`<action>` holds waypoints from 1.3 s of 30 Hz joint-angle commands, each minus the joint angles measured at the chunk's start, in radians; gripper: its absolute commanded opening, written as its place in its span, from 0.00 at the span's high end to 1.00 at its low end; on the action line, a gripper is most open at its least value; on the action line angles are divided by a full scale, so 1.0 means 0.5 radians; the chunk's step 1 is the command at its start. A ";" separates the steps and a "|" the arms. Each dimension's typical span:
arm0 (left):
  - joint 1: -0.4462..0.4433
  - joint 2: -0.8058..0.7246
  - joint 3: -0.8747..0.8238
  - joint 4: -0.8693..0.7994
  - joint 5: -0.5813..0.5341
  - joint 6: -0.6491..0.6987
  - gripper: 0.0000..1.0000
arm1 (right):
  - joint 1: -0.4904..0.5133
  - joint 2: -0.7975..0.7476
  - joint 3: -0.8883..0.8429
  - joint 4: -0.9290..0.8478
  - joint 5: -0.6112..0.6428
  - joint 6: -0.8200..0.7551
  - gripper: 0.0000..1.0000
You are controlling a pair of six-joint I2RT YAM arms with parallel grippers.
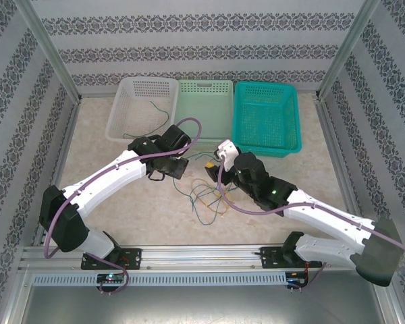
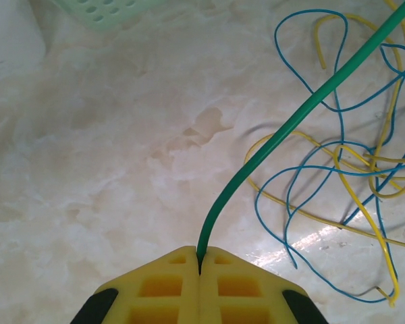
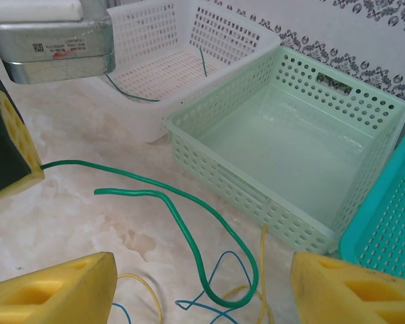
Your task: Untangle the cables
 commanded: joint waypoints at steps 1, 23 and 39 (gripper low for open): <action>0.025 0.005 0.046 -0.031 0.086 0.031 1.00 | 0.018 0.097 0.106 0.000 -0.025 -0.118 0.31; 0.115 -0.052 -0.075 0.081 0.254 0.047 1.00 | -0.200 0.231 0.190 0.056 -0.202 -0.087 1.00; 0.342 0.220 -0.186 0.233 1.554 0.200 1.00 | -0.665 -0.176 -0.001 0.335 -0.761 0.332 1.00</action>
